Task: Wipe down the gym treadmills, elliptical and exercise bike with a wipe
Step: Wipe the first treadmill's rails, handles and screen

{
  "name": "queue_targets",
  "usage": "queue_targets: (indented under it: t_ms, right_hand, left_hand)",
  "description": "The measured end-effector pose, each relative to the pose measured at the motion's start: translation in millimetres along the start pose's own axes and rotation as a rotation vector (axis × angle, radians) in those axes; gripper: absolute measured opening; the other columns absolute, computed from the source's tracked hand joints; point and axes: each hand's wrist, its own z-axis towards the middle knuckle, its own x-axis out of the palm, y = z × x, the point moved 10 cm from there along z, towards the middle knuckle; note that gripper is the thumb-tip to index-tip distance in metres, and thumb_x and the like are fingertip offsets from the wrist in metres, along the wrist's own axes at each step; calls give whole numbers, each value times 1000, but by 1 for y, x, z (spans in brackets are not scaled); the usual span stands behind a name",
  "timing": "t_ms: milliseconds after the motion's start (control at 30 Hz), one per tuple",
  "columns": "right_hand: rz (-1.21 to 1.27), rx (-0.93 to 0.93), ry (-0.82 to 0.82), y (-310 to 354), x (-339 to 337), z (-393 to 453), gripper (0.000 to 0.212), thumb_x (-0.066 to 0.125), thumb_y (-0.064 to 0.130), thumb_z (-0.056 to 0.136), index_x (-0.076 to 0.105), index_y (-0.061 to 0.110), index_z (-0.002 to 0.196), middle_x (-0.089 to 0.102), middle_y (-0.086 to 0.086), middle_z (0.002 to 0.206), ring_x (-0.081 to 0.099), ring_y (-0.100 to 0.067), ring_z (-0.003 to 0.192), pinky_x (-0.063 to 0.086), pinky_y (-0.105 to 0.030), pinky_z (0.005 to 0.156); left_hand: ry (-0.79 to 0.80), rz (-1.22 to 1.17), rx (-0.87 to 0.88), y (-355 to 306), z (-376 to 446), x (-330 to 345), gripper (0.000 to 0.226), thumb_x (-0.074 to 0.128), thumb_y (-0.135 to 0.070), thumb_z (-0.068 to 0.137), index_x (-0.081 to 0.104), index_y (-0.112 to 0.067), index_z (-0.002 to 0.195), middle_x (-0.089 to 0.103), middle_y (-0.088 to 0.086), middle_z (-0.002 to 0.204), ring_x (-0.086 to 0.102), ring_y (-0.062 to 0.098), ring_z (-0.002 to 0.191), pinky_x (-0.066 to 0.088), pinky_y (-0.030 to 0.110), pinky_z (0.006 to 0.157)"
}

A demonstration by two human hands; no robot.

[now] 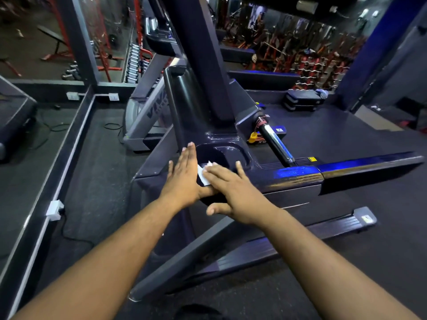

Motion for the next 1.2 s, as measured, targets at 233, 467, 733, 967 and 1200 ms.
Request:
queue_targets:
  t_ms: [233, 467, 733, 967, 1200]
  right_hand:
    - [-259, 228, -157, -69, -26, -34, 109, 12, 94, 76, 46, 21, 150, 46, 3, 152, 38, -15, 145, 9, -71, 118]
    - [-170, 365, -204, -58, -18, -48, 119, 13, 98, 71, 35, 17, 156, 39, -2, 158, 38, -22, 144, 18, -55, 122]
    - [104, 532, -3, -112, -29, -3, 98, 37, 79, 89, 16, 17, 162, 14, 3, 170, 18, -12, 154, -7, -54, 123]
    - [-190, 514, -19, -69, -39, -49, 128, 2, 99, 57, 34, 22, 154, 36, 6, 158, 31, -12, 147, 9, -56, 123]
    - [-246, 213, 13, -31, -2, -40, 126, 12, 98, 64, 28, 16, 159, 25, -2, 166, 13, -18, 156, 7, -62, 123]
  left_hand:
    - [10, -32, -10, 0, -3, 0, 151, 65, -90, 56, -24, -23, 158, -14, -3, 171, -16, 8, 155, -9, 45, 127]
    - [-2, 6, 5, 0, -3, 0, 150, 51, -99, 51, -24, -25, 158, -15, -4, 170, -17, 9, 155, -8, 47, 127]
    - [6, 110, 12, -3, -2, -3, 148, 42, -101, 53, -21, -20, 160, -15, -2, 171, -15, 11, 156, -10, 50, 126]
    - [4, 107, 12, -1, -2, 0, 145, 47, -98, 58, -22, -20, 159, -19, -4, 170, -18, 11, 155, -13, 49, 125]
    - [7, 104, 18, 0, -2, 0, 149, 39, -103, 51, -20, -20, 160, -18, -3, 170, -17, 12, 155, -9, 50, 126]
